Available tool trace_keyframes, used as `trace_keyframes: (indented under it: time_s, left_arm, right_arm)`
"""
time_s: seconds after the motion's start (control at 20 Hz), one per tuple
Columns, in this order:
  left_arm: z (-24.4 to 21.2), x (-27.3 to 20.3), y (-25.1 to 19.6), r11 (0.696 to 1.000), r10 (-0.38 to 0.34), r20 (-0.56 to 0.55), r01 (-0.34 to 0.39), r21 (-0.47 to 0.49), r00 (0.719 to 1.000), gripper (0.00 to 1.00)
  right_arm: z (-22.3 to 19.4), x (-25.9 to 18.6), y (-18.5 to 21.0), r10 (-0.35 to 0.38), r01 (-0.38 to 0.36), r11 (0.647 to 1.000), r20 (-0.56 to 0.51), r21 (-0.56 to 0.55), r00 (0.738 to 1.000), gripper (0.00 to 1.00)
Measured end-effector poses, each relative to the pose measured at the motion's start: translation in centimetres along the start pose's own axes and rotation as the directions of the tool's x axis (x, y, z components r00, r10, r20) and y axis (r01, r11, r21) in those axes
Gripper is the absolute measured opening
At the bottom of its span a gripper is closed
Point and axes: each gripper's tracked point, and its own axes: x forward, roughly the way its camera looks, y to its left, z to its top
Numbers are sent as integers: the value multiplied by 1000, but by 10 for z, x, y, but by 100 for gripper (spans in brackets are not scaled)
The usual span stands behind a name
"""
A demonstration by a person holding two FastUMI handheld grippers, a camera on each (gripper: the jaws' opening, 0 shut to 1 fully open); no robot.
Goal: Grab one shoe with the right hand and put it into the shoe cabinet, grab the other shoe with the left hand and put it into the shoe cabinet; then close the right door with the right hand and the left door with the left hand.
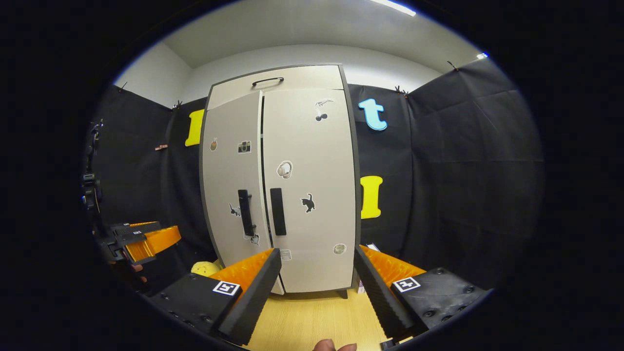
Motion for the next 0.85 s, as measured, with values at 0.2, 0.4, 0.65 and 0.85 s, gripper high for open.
trace_keyframes:
  time_s: [0.2,0.4,0.65,0.85]
  left_arm:
    - [1,-7,8,1000,2,3,-2,5,1000,95]
    - [-2,-9,12,1000,-1,-4,1,3,1000,95]
    - [-4,-12,13,1000,-7,-3,7,3,1000,95]
    - [-5,-10,14,1000,-10,-8,10,3,1000,95]
  right_arm:
    - [-2,1,12,16,-16,1000,0,3,1000,98]
    - [-5,1,20,26,-26,1000,-3,-5,1000,98]
    - [-6,-2,22,24,-24,1000,1,-8,1000,98]
    - [-8,-4,22,21,-21,1000,0,-4,1000,98]
